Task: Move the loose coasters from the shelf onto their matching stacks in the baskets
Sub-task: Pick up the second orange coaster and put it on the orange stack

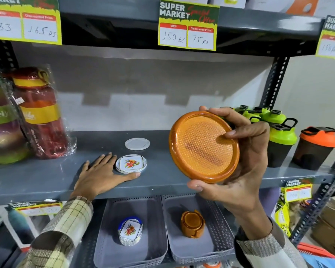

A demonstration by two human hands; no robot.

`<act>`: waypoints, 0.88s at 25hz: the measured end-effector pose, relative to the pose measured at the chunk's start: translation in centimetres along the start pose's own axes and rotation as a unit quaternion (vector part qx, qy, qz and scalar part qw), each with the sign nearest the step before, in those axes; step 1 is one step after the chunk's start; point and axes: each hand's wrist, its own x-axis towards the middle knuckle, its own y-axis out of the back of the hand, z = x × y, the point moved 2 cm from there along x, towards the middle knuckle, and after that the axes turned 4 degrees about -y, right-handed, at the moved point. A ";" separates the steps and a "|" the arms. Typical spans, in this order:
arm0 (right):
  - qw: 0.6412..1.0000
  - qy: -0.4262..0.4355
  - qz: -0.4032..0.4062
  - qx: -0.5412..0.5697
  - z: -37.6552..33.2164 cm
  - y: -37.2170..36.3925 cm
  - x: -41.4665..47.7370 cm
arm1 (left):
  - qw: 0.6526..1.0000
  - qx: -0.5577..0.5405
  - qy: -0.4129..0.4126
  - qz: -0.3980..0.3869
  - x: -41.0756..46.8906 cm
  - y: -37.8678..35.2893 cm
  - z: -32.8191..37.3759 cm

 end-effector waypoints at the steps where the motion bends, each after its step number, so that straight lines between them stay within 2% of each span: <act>1: 1.000 -0.013 0.009 -0.026 0.1 0.4 -0.7 | 1.000 -0.003 0.001 -0.004 0.0 -0.1 0.0; 4: 0.995 -0.076 0.031 -0.061 1.1 1.6 -4.0 | 1.000 -0.004 -0.001 0.002 0.0 0.1 0.0; 12: 0.958 -0.266 0.088 -0.058 6.4 6.2 -17.0 | 1.000 -0.005 -0.002 0.009 0.0 0.1 0.1; 18: 0.901 -0.407 0.105 -0.106 12.5 9.1 -25.6 | 1.000 0.003 -0.005 0.012 0.2 -0.1 0.0; 22: 0.844 -0.499 0.110 -0.166 18.1 11.0 -29.5 | 1.000 0.008 -0.010 0.017 0.5 -0.1 -0.1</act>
